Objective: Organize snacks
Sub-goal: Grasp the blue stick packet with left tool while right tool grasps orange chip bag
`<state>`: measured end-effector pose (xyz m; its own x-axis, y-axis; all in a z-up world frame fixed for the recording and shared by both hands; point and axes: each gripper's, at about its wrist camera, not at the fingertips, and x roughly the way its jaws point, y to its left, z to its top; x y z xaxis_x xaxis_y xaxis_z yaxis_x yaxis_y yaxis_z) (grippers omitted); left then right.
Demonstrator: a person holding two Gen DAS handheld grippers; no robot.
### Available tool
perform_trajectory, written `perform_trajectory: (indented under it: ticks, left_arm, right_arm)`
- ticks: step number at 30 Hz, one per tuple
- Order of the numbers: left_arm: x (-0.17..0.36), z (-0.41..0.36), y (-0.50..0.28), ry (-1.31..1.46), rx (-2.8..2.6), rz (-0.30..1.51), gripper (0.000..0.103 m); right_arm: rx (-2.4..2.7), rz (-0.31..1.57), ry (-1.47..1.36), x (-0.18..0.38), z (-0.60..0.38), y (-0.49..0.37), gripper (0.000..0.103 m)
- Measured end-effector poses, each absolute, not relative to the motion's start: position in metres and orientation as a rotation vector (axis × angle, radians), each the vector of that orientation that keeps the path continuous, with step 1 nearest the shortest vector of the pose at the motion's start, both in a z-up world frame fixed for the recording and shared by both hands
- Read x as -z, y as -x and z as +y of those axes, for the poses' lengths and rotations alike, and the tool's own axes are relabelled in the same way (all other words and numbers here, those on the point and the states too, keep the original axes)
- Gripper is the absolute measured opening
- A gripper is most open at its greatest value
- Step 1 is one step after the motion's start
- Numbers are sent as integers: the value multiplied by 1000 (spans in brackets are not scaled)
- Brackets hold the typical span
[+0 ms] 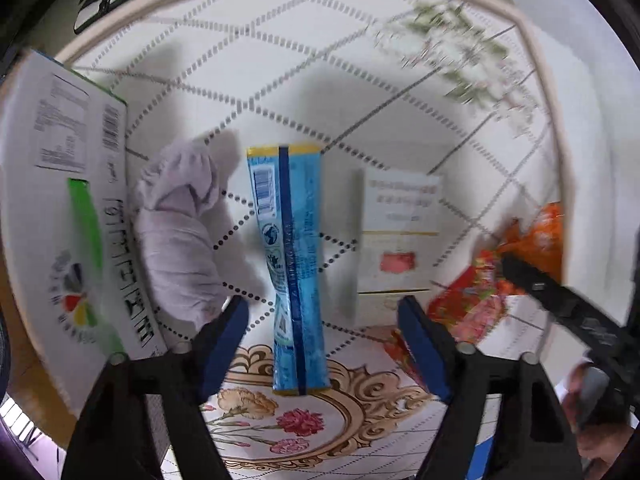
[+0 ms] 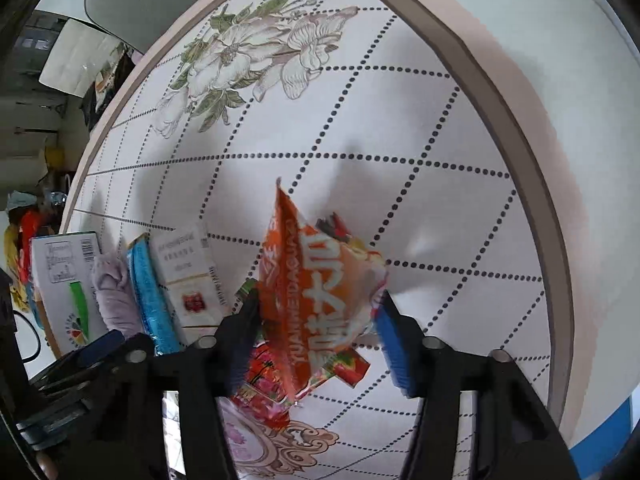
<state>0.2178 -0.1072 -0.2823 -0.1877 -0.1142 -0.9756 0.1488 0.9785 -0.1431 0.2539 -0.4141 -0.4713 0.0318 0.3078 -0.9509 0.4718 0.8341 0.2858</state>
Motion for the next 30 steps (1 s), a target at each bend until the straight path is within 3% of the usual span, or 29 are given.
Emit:
perform_trajectory:
  ticks: [5, 7, 9, 15, 30]
  left_arm:
    - [310, -111, -214, -27, 234, 1782, 56]
    - [311, -110, -213, 20, 247, 1776, 47]
    - [309, -112, -213, 58, 279, 1779, 30]
    - [303, -112, -209, 65, 292, 1768, 17]
    - [226, -104, -197, 24, 356, 1558, 15]
  right_arm:
    - [129, 1554, -626, 468, -417, -253, 52]
    - [123, 1561, -609, 469, -414, -253, 52]
    - [121, 1563, -603, 469, -413, -254, 52]
    - [113, 1552, -610, 462, -411, -253, 51]
    - [-5, 1461, -554, 400, -377, -240, 50]
